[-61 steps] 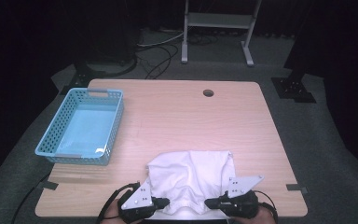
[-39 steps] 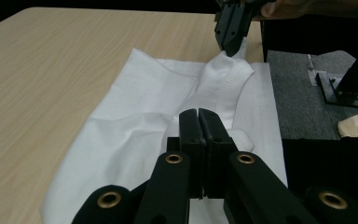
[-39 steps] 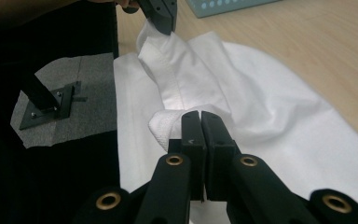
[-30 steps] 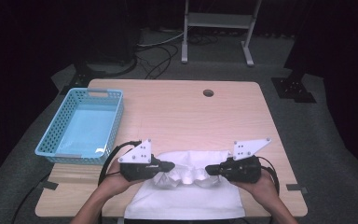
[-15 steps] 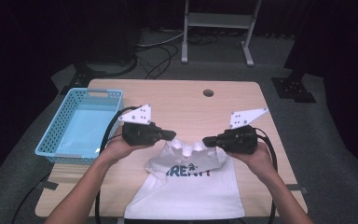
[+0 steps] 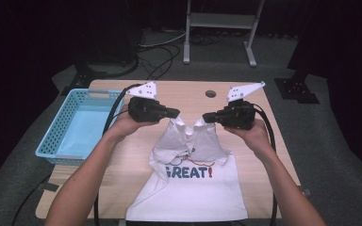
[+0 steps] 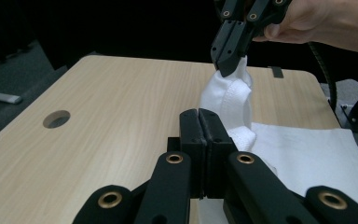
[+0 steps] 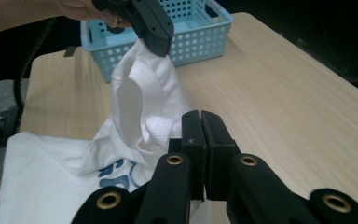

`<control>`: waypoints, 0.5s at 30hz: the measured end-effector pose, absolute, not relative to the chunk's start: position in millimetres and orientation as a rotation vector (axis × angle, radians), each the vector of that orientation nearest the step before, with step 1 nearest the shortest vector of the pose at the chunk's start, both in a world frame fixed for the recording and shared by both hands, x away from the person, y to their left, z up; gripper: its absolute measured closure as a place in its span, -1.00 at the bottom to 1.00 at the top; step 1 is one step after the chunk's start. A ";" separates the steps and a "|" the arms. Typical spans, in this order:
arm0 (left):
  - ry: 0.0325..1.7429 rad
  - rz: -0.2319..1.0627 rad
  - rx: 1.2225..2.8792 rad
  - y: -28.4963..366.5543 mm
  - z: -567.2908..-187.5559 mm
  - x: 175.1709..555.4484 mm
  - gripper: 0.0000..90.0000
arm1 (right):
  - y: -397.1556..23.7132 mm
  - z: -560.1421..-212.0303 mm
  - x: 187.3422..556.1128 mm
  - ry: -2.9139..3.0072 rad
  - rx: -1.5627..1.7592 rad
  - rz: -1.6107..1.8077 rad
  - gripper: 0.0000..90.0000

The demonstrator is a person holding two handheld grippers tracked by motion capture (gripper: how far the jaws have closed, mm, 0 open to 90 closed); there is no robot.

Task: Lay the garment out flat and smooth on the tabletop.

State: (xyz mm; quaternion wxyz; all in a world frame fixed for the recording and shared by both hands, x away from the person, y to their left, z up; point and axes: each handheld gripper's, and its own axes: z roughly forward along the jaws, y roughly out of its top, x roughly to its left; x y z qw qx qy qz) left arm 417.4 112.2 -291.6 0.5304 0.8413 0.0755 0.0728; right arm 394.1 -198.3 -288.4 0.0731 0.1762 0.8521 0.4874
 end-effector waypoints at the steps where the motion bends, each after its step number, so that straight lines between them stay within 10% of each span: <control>1: 0.188 0.174 2.012 112.5 -291.3 421.6 0.98 | -198.7 -287.0 397.8 2.550 0.543 1.463 0.97; 15: 0.360 0.259 2.047 115.1 -291.8 477.4 0.98 | -198.3 -293.3 451.5 2.486 0.731 1.400 0.97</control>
